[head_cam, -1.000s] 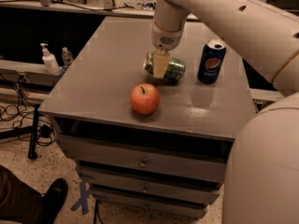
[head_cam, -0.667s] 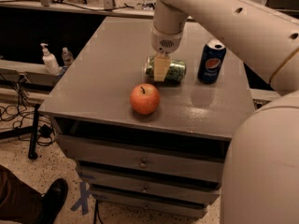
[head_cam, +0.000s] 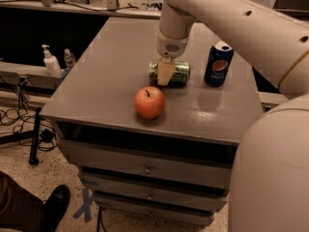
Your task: Knock green can over
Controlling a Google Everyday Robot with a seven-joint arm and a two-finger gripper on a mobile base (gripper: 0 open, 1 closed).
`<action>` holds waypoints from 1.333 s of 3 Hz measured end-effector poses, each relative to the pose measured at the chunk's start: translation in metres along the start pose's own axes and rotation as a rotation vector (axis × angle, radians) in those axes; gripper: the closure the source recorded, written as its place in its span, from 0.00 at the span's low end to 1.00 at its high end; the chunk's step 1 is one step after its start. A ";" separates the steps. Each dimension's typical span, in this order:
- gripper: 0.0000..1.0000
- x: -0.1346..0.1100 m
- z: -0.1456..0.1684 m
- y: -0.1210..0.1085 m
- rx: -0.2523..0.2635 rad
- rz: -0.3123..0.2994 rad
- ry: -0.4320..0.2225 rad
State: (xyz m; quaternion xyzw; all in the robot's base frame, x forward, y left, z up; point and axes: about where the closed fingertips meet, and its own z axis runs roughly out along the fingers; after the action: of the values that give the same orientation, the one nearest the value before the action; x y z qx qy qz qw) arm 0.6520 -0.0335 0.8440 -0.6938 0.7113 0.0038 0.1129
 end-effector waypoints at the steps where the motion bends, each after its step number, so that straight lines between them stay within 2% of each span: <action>1: 0.00 -0.004 0.003 0.000 -0.005 0.011 -0.032; 2: 0.16 -0.010 0.005 -0.002 -0.003 0.014 -0.056; 3: 0.12 -0.013 0.006 -0.003 -0.001 0.020 -0.069; 4: 0.00 -0.012 0.006 -0.003 0.006 0.028 -0.074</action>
Offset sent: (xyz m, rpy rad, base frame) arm 0.0051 0.0168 0.0016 0.0890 -0.0032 -0.0074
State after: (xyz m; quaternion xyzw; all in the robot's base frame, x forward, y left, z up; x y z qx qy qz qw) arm 0.6564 -0.0206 0.8405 -0.6827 0.7163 0.0289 0.1412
